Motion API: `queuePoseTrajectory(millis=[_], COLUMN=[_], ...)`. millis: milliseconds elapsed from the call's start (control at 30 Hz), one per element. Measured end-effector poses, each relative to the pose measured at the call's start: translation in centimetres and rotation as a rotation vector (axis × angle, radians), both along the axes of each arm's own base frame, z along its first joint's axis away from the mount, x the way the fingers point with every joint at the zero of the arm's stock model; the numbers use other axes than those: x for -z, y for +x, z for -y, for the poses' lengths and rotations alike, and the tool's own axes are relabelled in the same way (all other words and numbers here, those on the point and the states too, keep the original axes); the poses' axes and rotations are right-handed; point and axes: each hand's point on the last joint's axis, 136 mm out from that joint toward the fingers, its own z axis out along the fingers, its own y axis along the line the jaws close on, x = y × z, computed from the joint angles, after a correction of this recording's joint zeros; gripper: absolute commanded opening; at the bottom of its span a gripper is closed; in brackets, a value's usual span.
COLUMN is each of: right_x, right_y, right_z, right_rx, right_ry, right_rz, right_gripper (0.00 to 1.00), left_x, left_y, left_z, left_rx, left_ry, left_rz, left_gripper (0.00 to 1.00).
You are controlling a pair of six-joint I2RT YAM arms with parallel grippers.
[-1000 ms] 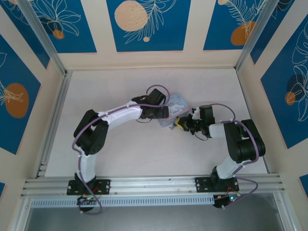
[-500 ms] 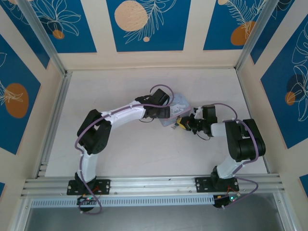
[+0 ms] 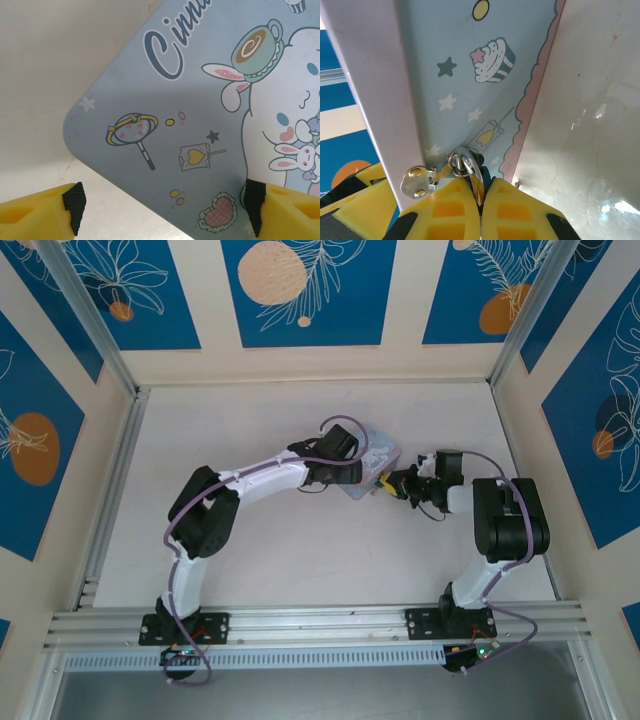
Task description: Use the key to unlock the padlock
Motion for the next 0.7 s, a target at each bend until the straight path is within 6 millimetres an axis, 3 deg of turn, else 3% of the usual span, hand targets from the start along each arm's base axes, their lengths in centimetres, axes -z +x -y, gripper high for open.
queuePoseTrajectory(millis=[67,200,400,700], right_x=[0.2,-0.6,-2.3,-1.4], right_y=[0.3,1.8,3.9,3.2], right_z=[0.4,2.9,1.5,2.4], right_rx=[-0.015,0.056,0.020,0.019], right_ry=[0.008,0.037,-0.040,-0.027], right_rz=[-0.026,-0.040,-0.005,-0.017], right_gripper=[0.00,0.00,0.00,0.00], left_x=[0.0,-0.1,0.1,0.1], left_y=[0.0,0.2,0.4,0.7], left_z=[0.0,0.4,0.6,0.8], left_rx=[0.000,0.003,-0.002,-0.005], left_ry=[0.000,-0.012,-0.013,-0.018], left_rz=[0.000,0.006,0.002,0.006], left_gripper=[0.83,0.83,0.83,0.83])
